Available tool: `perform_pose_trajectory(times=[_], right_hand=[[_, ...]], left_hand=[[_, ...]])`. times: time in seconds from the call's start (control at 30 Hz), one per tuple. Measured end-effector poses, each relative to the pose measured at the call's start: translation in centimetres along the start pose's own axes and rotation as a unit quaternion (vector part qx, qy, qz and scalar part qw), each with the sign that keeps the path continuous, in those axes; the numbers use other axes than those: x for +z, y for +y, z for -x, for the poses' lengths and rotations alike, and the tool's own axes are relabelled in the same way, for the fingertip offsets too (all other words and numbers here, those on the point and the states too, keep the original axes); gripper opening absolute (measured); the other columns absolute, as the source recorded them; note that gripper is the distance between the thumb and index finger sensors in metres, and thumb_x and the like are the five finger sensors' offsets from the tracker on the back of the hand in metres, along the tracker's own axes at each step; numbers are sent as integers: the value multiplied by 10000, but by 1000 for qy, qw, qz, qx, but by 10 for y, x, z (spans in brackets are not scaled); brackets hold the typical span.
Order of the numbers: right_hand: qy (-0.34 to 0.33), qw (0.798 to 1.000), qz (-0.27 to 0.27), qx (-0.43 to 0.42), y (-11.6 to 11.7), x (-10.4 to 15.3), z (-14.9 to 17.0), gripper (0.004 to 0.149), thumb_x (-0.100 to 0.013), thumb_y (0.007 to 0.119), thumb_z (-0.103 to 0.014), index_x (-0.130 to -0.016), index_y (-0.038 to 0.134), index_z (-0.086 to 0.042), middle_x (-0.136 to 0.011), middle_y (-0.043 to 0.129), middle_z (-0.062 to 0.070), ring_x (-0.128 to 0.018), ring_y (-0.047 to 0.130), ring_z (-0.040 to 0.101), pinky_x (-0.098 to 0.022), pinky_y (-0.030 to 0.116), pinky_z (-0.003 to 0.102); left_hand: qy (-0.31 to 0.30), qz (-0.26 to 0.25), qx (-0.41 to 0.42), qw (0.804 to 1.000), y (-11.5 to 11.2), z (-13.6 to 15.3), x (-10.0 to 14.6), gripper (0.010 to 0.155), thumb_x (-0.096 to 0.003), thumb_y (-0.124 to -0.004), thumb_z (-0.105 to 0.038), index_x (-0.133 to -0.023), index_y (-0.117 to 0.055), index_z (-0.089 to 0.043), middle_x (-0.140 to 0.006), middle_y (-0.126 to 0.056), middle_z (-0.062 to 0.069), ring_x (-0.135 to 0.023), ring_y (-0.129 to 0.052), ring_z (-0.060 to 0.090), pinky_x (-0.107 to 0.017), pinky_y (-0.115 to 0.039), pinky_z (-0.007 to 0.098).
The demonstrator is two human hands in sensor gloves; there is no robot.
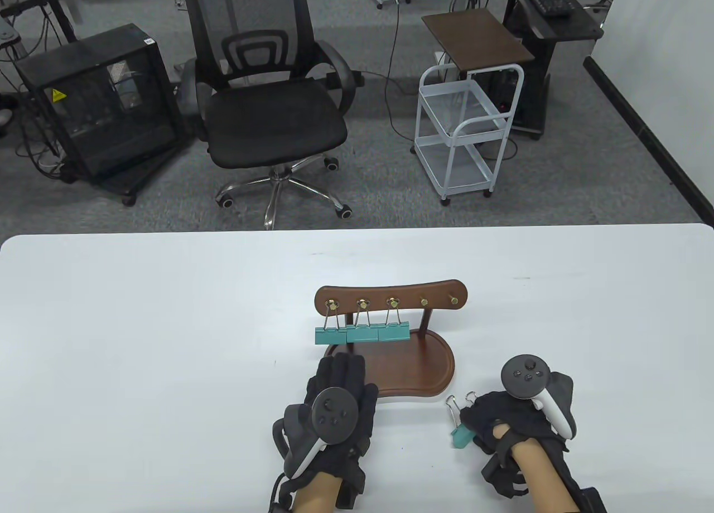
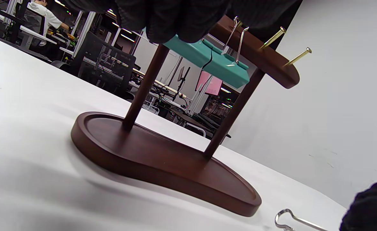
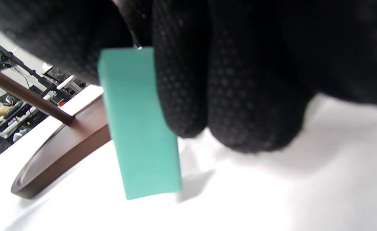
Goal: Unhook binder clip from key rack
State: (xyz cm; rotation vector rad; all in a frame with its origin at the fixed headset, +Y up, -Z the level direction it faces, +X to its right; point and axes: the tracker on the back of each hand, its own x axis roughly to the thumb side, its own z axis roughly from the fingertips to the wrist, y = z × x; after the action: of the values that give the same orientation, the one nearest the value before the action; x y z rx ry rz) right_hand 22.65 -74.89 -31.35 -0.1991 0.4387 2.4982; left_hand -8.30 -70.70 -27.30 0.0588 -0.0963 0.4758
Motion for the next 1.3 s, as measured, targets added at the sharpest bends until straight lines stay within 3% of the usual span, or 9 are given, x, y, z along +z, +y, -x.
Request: perform_pose_trajectory(times=[0.47, 0.63, 0.9, 1.3], right_hand=[[9, 999, 19, 49, 12, 1, -15, 474, -348, 886, -475, -616, 900, -83, -356, 1074, 139, -176, 1080, 290, -72, 934, 375], [6, 990, 52, 133, 12, 5, -23, 467, -342, 893, -485, -607, 904, -100, -330, 1077, 103, -128, 1080, 293, -75, 933, 376], [-1, 979, 71, 192, 13, 7, -29, 463, -329, 900, -489, -594, 909, -109, -288, 1081, 55, -116, 1077, 306, -81, 931, 383], [6, 974, 79, 212, 13, 8, -28, 460, -318, 900, -492, -592, 912, -123, -269, 1077, -10, -149, 1073, 336, -101, 929, 396]], left_hand=[[0, 2, -3, 1000, 0, -1, -1, 622, -553, -581, -536, -1116, -568, -272, -1193, -537, 31, -1119, -454, 311, -769, -475, 537], [1, 2, -4, 1000, 0, -1, -1, 623, -553, -581, -536, -1116, -567, -272, -1193, -537, 34, -1119, -454, 310, -769, -474, 537], [0, 2, -2, 1000, 0, 0, -1, 624, -553, -584, -534, -1119, -556, -274, -1196, -527, 34, -1121, -444, 311, -771, -469, 538], [-1, 1, 0, 1000, 0, 0, -1, 630, -551, -580, -542, -1121, -550, -275, -1199, -521, 33, -1123, -439, 309, -772, -466, 537]])
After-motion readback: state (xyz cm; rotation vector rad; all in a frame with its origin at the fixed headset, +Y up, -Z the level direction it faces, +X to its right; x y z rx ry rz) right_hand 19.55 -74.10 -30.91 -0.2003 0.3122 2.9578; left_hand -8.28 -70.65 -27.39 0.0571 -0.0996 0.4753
